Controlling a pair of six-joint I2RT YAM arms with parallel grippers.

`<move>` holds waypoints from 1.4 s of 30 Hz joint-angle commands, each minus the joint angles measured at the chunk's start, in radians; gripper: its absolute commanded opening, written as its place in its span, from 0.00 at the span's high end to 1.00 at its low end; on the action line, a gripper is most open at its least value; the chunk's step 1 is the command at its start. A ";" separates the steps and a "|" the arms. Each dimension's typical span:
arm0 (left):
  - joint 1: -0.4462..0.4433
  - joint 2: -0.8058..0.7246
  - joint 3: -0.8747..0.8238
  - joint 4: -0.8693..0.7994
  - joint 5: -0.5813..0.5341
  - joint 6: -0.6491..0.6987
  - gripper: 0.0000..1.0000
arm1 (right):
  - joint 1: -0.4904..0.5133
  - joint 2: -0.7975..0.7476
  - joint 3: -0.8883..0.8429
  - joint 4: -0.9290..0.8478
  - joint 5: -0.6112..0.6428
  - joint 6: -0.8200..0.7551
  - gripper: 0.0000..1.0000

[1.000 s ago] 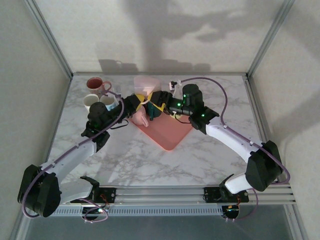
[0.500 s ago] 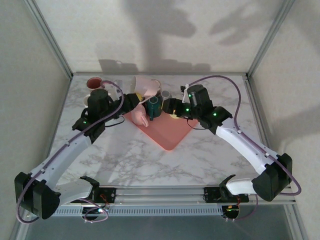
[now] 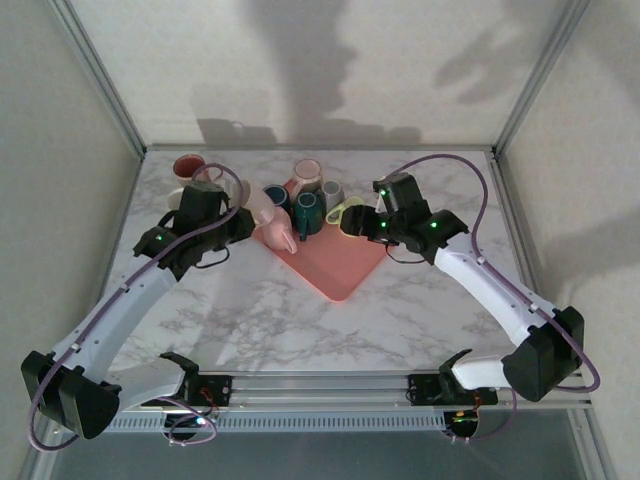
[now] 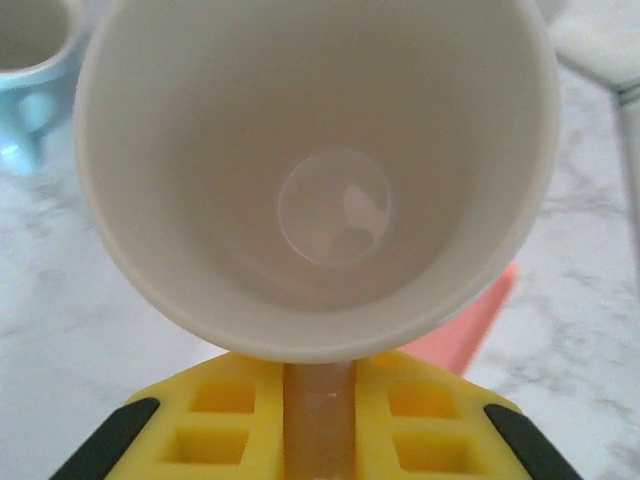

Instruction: Turn the mug right side up

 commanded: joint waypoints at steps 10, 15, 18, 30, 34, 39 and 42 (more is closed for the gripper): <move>0.007 0.026 -0.004 -0.205 -0.327 0.008 1.00 | -0.022 0.042 0.033 -0.039 0.008 -0.002 0.31; 0.069 0.082 -0.053 -0.169 -0.323 0.048 1.00 | -0.026 0.049 0.035 -0.046 0.002 0.001 0.31; 0.104 0.086 -0.090 -0.100 -0.305 0.071 1.00 | -0.029 0.054 0.036 -0.052 -0.001 -0.005 0.31; 0.219 0.155 -0.183 0.044 -0.251 0.141 1.00 | -0.031 0.095 0.047 -0.053 -0.041 -0.035 0.31; 0.230 0.172 -0.208 0.085 -0.240 0.143 1.00 | -0.032 0.117 0.042 -0.017 -0.122 -0.084 0.37; 0.240 0.202 -0.229 0.112 -0.232 0.150 1.00 | -0.031 0.160 0.049 -0.012 -0.184 -0.135 0.40; 0.243 0.210 -0.241 0.122 -0.234 0.154 1.00 | -0.031 0.183 0.061 -0.029 -0.193 -0.145 0.40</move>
